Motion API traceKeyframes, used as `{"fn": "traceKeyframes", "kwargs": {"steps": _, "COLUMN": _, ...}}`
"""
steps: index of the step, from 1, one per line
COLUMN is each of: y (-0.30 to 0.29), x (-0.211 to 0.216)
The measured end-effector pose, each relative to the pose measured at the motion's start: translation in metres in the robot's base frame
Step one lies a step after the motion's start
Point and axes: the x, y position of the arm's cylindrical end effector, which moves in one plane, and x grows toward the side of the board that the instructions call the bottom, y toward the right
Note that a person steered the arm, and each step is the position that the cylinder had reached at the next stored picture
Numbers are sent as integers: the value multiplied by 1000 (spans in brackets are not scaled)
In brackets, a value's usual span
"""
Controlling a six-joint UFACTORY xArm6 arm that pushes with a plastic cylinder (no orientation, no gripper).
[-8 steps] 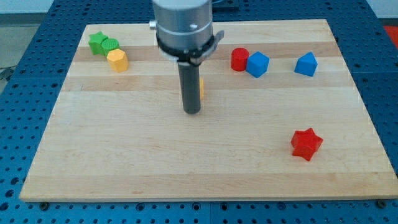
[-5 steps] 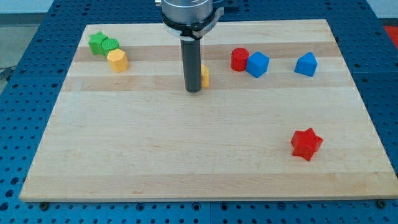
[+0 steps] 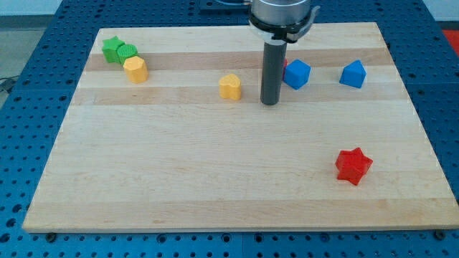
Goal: Place the yellow heart towards the top right side of the green circle
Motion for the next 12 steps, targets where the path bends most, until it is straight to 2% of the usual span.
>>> {"fn": "traceKeyframes", "kwargs": {"steps": 4, "y": -104, "x": -7}}
{"fn": "traceKeyframes", "kwargs": {"steps": 5, "y": -103, "x": 3}}
{"fn": "traceKeyframes", "kwargs": {"steps": 6, "y": -37, "x": 25}}
{"fn": "traceKeyframes", "kwargs": {"steps": 7, "y": -11, "x": 0}}
{"fn": "traceKeyframes", "kwargs": {"steps": 10, "y": -48, "x": 0}}
{"fn": "traceKeyframes", "kwargs": {"steps": 12, "y": -81, "x": -55}}
